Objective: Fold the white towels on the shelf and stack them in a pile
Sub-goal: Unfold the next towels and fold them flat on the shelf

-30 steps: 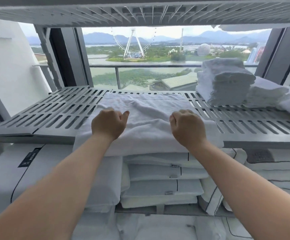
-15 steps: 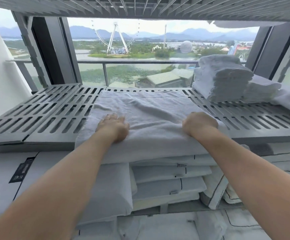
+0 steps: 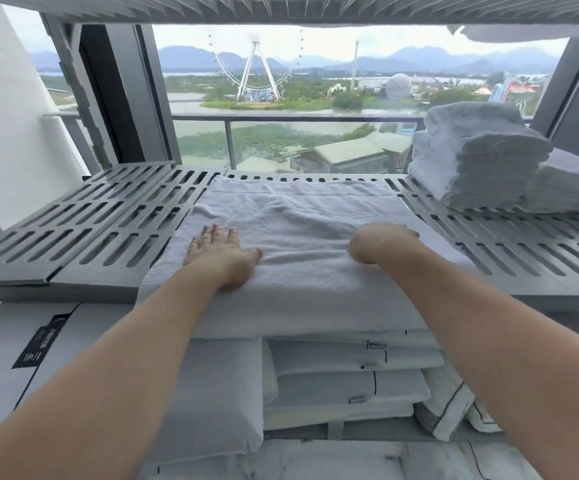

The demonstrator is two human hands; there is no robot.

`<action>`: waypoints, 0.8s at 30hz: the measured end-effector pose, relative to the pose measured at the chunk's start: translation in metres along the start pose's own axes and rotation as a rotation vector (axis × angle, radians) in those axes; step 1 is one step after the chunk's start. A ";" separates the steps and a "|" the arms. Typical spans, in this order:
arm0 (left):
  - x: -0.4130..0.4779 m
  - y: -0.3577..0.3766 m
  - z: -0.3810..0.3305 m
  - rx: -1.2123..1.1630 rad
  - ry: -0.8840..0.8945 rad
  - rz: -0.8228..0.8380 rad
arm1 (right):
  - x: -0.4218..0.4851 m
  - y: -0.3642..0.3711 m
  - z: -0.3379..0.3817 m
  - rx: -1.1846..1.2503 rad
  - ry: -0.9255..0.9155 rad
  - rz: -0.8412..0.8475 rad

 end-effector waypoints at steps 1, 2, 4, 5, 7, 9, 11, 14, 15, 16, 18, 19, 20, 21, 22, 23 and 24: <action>-0.001 0.000 0.000 -0.006 0.007 0.000 | 0.003 -0.001 0.012 0.074 -0.158 -0.069; -0.002 0.000 0.000 -0.011 0.019 -0.001 | 0.004 0.001 0.027 0.155 -0.356 -0.101; -0.004 0.001 0.002 -0.008 0.035 -0.004 | 0.005 0.012 0.045 0.242 -0.620 -0.077; -0.004 0.002 0.003 -0.002 0.031 -0.004 | 0.011 0.017 0.047 0.241 -0.639 -0.063; -0.004 0.002 0.003 0.000 0.010 -0.003 | 0.027 0.024 0.043 0.222 -0.562 -0.062; -0.005 0.002 0.003 0.001 -0.033 0.000 | 0.035 0.027 0.040 0.198 -0.491 -0.066; -0.007 0.001 0.003 0.001 -0.101 0.003 | 0.036 0.028 0.040 0.202 -0.449 -0.077; -0.010 -0.001 0.000 -0.016 -0.152 0.023 | 0.031 0.028 0.035 0.225 -0.382 -0.092; -0.011 -0.002 -0.001 -0.019 -0.155 0.027 | 0.028 0.028 0.034 0.227 -0.368 -0.087; -0.011 -0.002 -0.001 -0.019 -0.155 0.026 | 0.026 0.029 0.032 0.229 -0.363 -0.079; -0.011 -0.002 0.000 -0.023 -0.139 0.012 | 0.019 0.030 0.031 0.234 -0.370 -0.071; -0.010 -0.001 0.000 -0.034 -0.111 -0.005 | 0.015 0.030 0.032 0.232 -0.379 -0.077; -0.010 -0.001 -0.002 -0.054 -0.067 -0.035 | 0.010 0.028 0.032 0.226 -0.402 -0.097; -0.011 -0.002 -0.004 -0.087 -0.010 -0.084 | 0.005 0.024 0.033 0.226 -0.439 -0.128; -0.013 -0.005 -0.007 -0.139 0.056 -0.154 | -0.003 0.020 0.033 0.247 -0.472 -0.164; -0.017 -0.009 -0.009 -0.205 0.124 -0.249 | -0.012 0.016 0.032 0.287 -0.493 -0.215; -0.023 -0.014 -0.009 -0.268 0.189 -0.361 | -0.023 0.012 0.031 0.326 -0.509 -0.289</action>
Point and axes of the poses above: each hand's wrist, its own x-axis towards the middle knuckle, its own y-axis out of the palm, z = x × y, the point moved 6 cm from there along x, towards the middle knuckle, and after that the axes turned 7 degrees about x, right-handed, at the moved point
